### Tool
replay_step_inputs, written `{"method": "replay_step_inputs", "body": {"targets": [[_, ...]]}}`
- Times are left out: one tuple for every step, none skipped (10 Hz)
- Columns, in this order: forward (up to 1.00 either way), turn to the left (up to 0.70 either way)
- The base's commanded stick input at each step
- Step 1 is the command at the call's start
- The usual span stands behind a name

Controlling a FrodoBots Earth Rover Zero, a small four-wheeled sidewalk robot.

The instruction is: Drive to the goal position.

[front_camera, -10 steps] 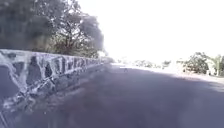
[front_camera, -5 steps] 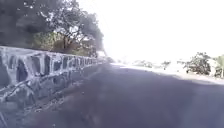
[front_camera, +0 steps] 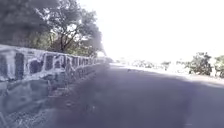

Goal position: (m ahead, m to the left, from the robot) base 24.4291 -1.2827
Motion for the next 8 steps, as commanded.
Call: {"method": "replay_step_inputs", "body": {"targets": [[1.0, 0.0], [1.0, 0.0], [1.0, 0.0], [1.0, 0.0], [1.0, 0.0], [1.0, 0.03], [1.0, 0.14], [1.0, 0.24]]}}
